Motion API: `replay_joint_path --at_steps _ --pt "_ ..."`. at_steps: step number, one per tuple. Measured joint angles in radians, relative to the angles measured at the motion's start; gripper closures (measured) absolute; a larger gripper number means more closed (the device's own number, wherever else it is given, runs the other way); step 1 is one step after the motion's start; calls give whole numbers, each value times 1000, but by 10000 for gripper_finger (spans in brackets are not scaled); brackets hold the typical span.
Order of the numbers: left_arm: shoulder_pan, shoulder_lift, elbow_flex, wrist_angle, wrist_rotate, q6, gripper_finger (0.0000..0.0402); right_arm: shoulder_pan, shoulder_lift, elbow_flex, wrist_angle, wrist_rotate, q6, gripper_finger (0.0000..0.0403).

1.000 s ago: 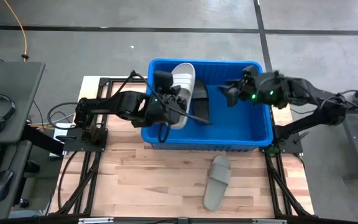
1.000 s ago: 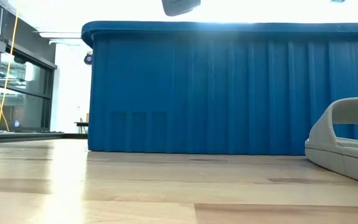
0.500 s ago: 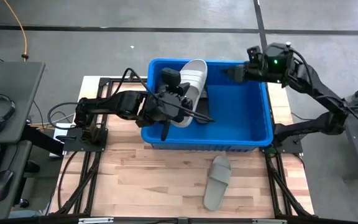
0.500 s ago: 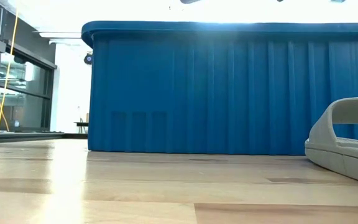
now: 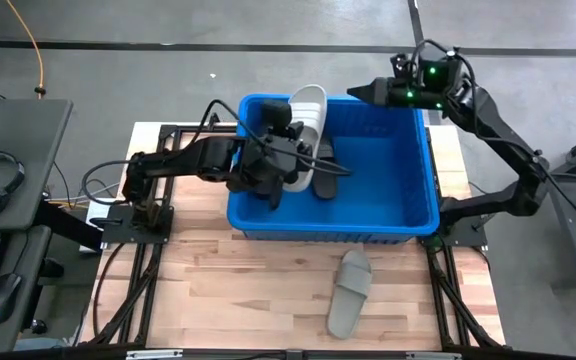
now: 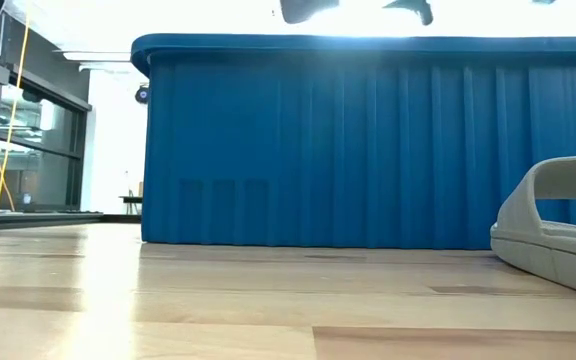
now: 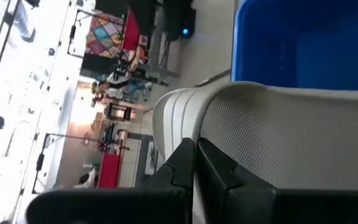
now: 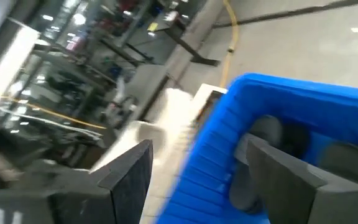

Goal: Pick and place slides into bin
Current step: Put the gray slides into the blue bin

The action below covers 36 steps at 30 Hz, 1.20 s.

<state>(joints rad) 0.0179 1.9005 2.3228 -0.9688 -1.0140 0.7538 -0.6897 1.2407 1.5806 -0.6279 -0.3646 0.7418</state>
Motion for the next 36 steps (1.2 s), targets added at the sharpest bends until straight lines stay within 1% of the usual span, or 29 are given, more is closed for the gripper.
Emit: replay_joint_path --at_steps 6,12,15,17,22,25,29,36 --pt "24 0 -32 1 -18 6 401 0 39 0 71 -68 43 155" --pt "21 0 -42 3 -18 25 402 0 90 0 51 -73 23 155" --pt "21 0 -42 8 -18 25 401 0 107 0 67 -79 22 155" --pt "21 0 -42 8 -18 25 401 0 122 0 91 -107 37 155" --pt "22 0 -42 8 -18 26 401 -22 150 0 137 -134 75 155" --pt "21 0 -42 8 -18 28 402 -33 176 0 161 -174 98 155" --pt "22 0 -42 8 -16 29 401 -28 181 0 226 -184 103 155" --pt "22 0 -42 9 -14 39 402 -28 182 0 246 -186 133 155"
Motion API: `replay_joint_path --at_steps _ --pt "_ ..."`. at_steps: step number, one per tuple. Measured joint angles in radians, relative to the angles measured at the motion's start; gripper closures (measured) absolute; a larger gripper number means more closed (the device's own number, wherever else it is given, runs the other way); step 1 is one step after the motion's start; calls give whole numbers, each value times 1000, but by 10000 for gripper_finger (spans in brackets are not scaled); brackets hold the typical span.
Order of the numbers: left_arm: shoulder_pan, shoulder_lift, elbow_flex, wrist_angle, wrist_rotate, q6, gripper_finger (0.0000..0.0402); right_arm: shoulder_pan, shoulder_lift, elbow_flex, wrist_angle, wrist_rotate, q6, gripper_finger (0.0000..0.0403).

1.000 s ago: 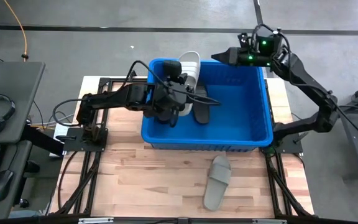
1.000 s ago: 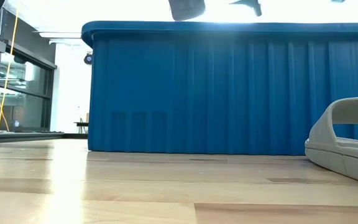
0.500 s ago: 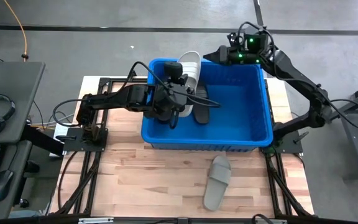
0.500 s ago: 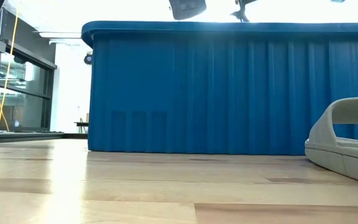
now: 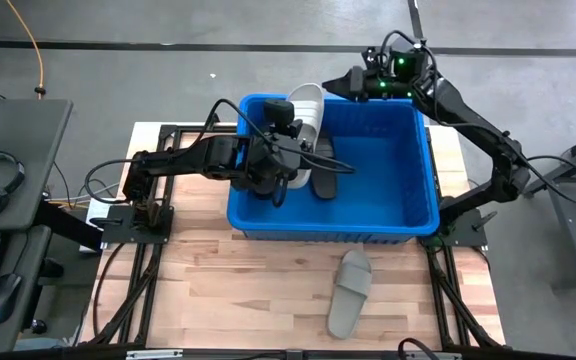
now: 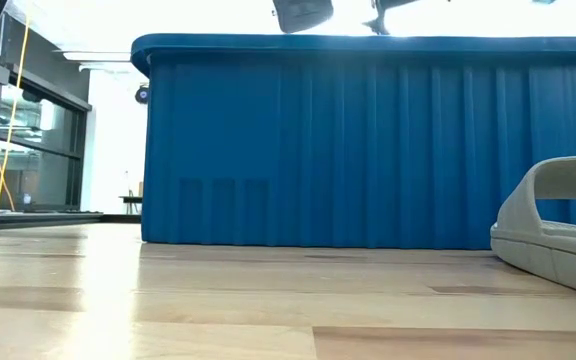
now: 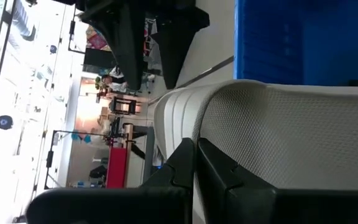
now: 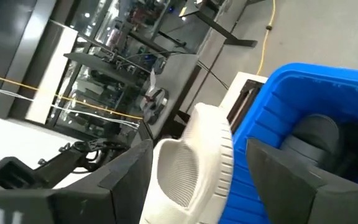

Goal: Pick and place slides into bin
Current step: Put the gray slides into the blue bin

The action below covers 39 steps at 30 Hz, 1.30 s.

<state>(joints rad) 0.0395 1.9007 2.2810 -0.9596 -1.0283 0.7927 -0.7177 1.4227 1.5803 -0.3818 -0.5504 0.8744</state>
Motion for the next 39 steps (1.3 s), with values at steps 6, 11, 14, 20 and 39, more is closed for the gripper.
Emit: replay_joint_path --at_steps 6,11,14,20,39 --pt "0 0 0 16 7 8 402 0 7 0 -38 15 -2 155" --pt "0 -1 0 52 8 41 401 7 27 0 -36 10 -2 155" --pt "0 -1 0 52 9 42 402 16 39 0 -15 3 0 155" --pt "0 -1 0 52 11 41 402 18 40 0 -2 18 -10 156" --pt "0 -1 0 53 10 41 401 18 40 0 -10 19 -18 329"
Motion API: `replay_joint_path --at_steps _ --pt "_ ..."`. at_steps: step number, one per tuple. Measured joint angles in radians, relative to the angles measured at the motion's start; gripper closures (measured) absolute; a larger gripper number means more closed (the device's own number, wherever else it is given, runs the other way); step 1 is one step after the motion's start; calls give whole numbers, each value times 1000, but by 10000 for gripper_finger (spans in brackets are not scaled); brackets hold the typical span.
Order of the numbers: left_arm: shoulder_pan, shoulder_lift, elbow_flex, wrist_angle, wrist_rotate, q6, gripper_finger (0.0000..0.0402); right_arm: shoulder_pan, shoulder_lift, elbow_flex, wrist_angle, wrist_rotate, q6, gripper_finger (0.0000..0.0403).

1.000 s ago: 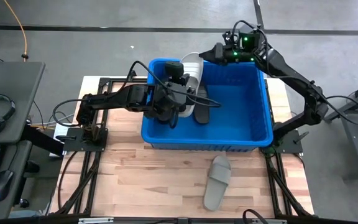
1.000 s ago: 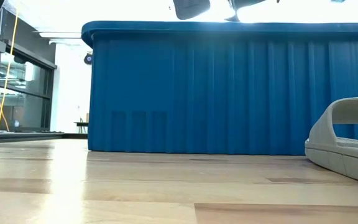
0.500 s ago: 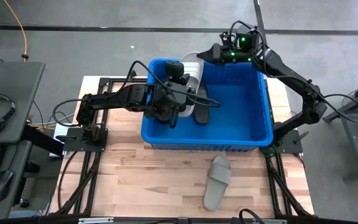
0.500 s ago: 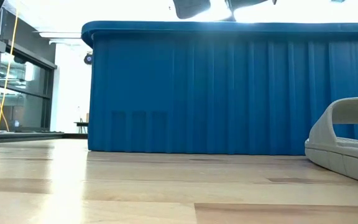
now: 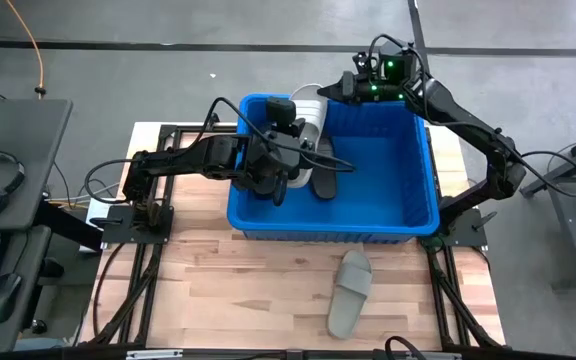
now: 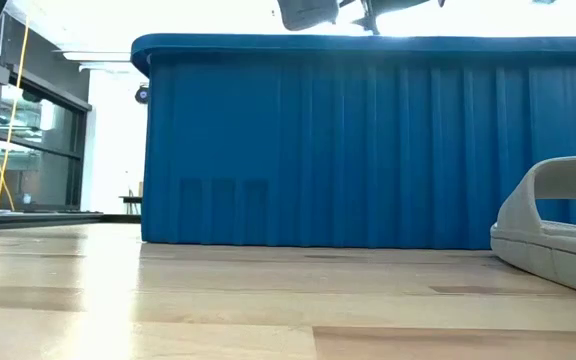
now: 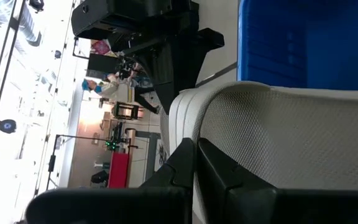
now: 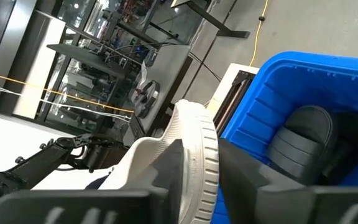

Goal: Pick and place slides into bin
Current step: Put the gray slides into the blue bin

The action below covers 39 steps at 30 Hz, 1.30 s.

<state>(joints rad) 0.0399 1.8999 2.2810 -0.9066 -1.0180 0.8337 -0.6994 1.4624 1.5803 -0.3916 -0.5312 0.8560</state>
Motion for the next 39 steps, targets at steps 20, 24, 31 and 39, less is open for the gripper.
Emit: replay_joint_path --at_steps 20,24,31,39 --pt "24 -1 0 -16 8 6 287 -36 -37 0 -119 77 -113 395" --pt "39 -2 0 -42 5 -1 252 -66 -69 0 -193 94 -161 399" --pt "53 -2 0 -43 76 -68 232 -112 -128 0 -378 90 -263 400" --pt "52 -2 0 -38 316 -198 249 -152 -154 0 -613 135 -418 400"
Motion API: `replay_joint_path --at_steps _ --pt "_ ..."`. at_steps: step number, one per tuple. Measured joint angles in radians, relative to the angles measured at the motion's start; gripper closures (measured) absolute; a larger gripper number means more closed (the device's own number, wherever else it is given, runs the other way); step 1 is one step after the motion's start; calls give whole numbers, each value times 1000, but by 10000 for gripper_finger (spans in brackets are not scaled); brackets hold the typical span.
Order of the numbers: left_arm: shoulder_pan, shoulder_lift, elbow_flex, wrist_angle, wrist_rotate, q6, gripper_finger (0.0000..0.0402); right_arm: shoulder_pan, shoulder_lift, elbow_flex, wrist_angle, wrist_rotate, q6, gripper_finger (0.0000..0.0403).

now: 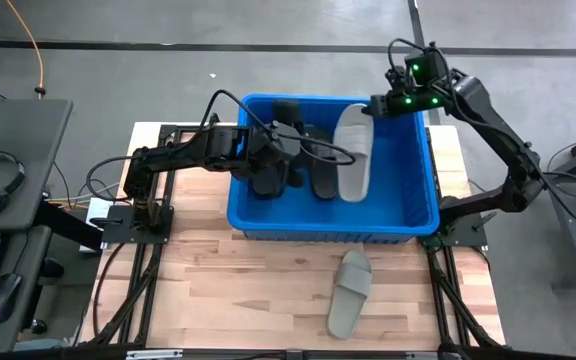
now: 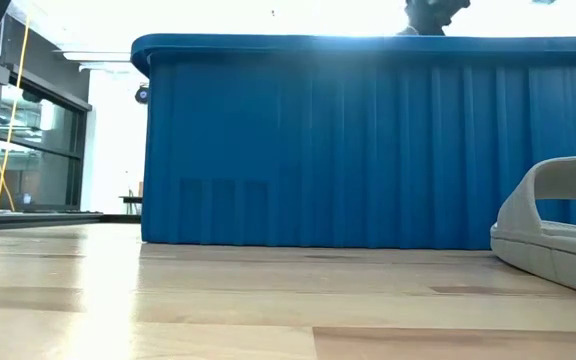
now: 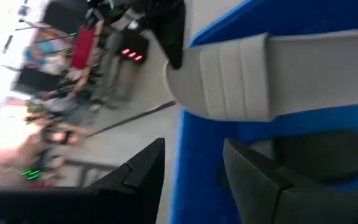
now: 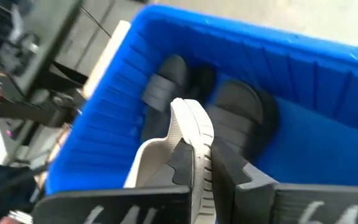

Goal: Pick and place slides into bin
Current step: Put the gray slides into the blue bin

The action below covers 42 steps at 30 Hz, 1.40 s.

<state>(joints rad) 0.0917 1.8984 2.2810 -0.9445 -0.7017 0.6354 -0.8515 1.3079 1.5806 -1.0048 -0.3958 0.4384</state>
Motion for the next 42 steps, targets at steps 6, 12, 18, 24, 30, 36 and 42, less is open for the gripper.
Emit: replay_joint_path --at_steps 6,12,18,24,30,36,42 --pt "0 0 0 3 114 -97 261 -33 0 0 -111 9 -80 400" --pt "0 0 0 7 188 -175 270 -97 12 0 -212 85 -166 400" --pt "0 0 0 10 198 -200 271 -131 55 -21 -201 40 -182 400" --pt "0 0 0 -4 198 -233 275 -137 60 -144 -134 2 -195 400" --pt "0 2 0 -16 224 -268 275 -177 51 -233 -20 -89 -193 401" --pt "0 2 0 -23 227 -275 275 -219 46 -256 -28 -72 -239 401" --pt "1 2 0 -23 234 -275 275 -248 46 -256 -12 -42 -238 402"
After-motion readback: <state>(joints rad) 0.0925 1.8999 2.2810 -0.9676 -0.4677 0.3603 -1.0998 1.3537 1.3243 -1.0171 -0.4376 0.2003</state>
